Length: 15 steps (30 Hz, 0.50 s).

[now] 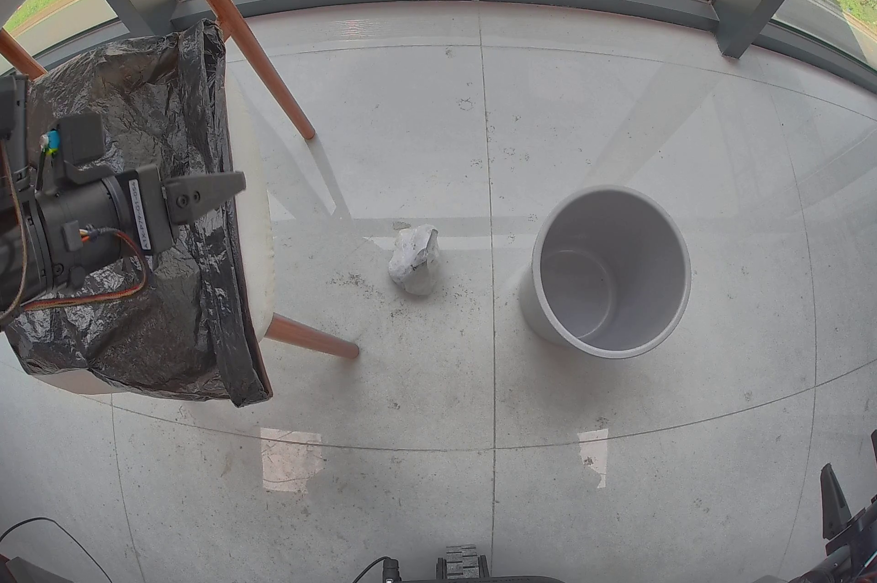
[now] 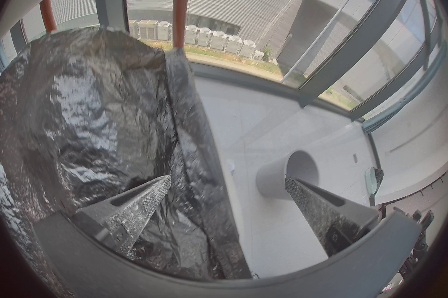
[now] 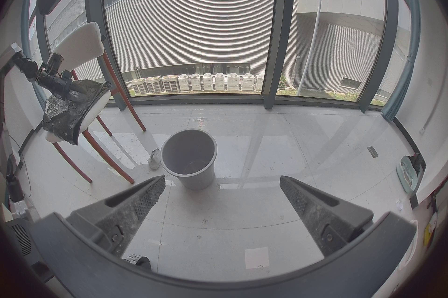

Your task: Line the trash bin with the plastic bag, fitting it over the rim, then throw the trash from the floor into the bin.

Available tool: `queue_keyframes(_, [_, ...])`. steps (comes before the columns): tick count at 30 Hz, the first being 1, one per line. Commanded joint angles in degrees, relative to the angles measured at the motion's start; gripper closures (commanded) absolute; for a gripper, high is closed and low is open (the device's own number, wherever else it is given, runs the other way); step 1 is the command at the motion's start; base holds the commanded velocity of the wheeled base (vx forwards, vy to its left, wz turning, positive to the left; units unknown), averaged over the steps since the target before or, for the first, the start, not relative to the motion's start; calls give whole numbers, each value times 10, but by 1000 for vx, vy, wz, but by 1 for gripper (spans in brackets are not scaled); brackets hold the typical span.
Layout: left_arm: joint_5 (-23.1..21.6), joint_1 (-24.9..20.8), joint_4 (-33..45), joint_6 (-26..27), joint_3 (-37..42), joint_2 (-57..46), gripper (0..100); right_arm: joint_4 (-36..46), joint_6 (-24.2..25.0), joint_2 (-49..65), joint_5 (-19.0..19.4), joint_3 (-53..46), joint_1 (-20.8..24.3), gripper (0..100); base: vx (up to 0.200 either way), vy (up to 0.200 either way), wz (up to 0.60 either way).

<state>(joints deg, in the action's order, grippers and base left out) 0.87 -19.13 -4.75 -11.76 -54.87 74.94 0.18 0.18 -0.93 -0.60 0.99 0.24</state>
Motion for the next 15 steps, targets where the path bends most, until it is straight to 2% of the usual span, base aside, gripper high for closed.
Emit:
queue_keyframes(1, [6, 7, 4, -2, -8, 21, 0, 0, 0, 4, 0, -10, 0, 0, 0, 0, 0])
queue_keyframes(15, [10, 37, 4, -8, -30, 79, 0, 0, 0, 4, 0, -10, 0, 0, 0, 0, 0])
